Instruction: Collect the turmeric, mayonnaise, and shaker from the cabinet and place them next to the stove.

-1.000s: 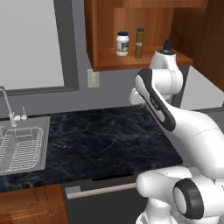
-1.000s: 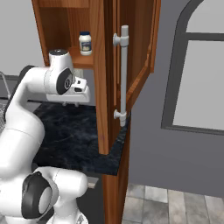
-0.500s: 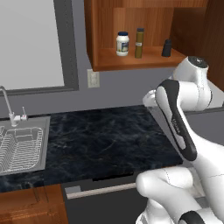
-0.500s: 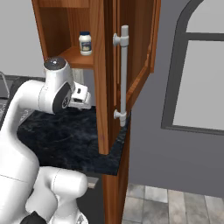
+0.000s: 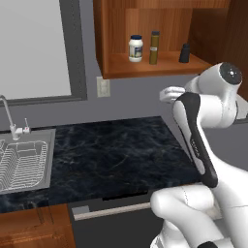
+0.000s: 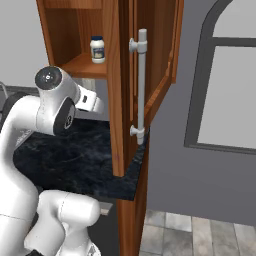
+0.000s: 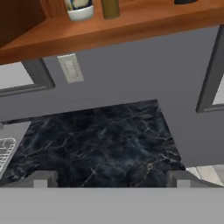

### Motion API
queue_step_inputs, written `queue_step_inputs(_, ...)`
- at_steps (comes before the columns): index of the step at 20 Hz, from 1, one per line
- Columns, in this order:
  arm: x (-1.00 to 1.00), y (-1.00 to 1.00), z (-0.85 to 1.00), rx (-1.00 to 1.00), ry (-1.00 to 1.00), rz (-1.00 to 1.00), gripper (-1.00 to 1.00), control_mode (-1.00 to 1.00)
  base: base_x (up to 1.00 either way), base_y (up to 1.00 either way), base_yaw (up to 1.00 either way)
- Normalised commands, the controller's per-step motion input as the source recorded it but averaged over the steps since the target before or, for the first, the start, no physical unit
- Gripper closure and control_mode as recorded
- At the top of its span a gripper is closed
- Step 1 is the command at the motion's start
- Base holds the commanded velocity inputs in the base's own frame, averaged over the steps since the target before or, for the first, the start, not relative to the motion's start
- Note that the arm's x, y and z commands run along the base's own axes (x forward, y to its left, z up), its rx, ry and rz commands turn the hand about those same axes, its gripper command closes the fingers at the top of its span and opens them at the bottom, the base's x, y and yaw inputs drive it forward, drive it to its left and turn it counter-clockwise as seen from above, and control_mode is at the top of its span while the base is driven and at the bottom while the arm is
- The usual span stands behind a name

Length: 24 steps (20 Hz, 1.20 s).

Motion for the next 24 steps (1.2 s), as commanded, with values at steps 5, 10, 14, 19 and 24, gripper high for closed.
queue_step_inputs(5,0.30,0.00,0.64,0.01,-0.12,-0.18,-1.00,-1.00,0.00,0.00,0.00)
queue_step_inputs(10,0.14,-0.17,0.22,0.00,-0.04,-0.21,-1.00,-1.00,0.00,0.00,0.00)
queue_step_inputs(14,0.11,-0.34,0.16,0.00,-0.05,-0.14,-1.00,-1.00,0.00,0.00,0.00)
queue_step_inputs(19,0.15,-0.43,0.15,0.00,-0.07,-0.06,-1.00,-1.00,0.00,0.00,0.00)
queue_step_inputs(24,0.20,-0.45,0.13,0.00,-0.08,-0.02,-1.00,-1.00,0.00,0.00,0.00)
